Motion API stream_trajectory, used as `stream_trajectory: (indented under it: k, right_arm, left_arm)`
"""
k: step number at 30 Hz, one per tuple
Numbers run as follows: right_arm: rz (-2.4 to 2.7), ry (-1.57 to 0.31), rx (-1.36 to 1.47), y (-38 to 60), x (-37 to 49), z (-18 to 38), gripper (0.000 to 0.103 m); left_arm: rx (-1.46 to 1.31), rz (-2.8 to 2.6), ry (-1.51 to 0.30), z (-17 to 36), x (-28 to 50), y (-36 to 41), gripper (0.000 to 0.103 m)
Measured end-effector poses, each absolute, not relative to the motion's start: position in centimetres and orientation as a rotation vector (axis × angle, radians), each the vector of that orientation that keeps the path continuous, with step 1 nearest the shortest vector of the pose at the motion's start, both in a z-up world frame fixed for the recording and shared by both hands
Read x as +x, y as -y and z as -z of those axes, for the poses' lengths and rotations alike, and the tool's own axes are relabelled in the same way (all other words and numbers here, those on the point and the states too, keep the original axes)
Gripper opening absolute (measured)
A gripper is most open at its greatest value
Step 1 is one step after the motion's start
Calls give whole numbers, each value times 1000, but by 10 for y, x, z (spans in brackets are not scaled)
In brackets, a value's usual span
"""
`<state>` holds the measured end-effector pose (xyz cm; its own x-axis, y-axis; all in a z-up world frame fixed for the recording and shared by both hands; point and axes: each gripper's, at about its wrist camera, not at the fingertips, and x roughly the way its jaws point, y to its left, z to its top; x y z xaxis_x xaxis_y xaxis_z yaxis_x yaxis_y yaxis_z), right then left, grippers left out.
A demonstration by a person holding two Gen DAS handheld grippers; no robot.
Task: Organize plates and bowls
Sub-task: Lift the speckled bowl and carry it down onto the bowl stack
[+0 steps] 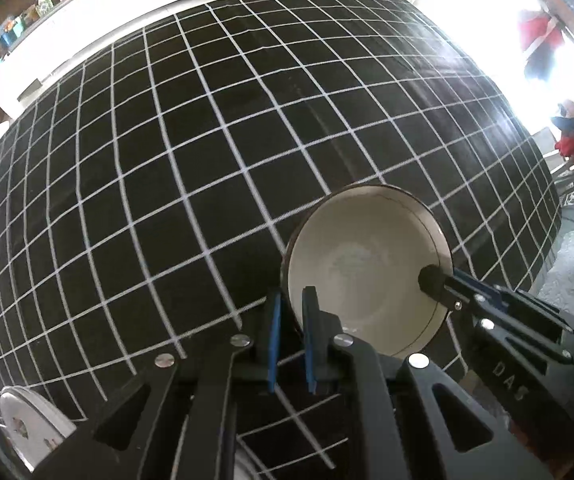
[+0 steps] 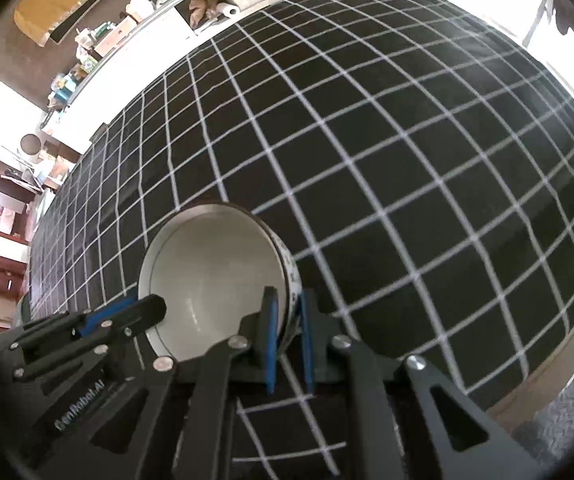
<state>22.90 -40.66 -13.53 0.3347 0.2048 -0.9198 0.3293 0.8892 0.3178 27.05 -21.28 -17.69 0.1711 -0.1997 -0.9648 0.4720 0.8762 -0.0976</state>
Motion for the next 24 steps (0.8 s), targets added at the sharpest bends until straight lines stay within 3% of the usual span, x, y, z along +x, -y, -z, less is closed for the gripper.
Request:
stream_trajectory:
  k: [7, 24]
  right_arm:
    - [103, -1252, 489, 395, 223, 128, 14]
    - [20, -1113, 351, 319, 203, 43, 14]
  left_arm:
    - [223, 467, -1328, 175, 254, 191, 8]
    - [118, 402, -1162, 83, 225, 96, 8]
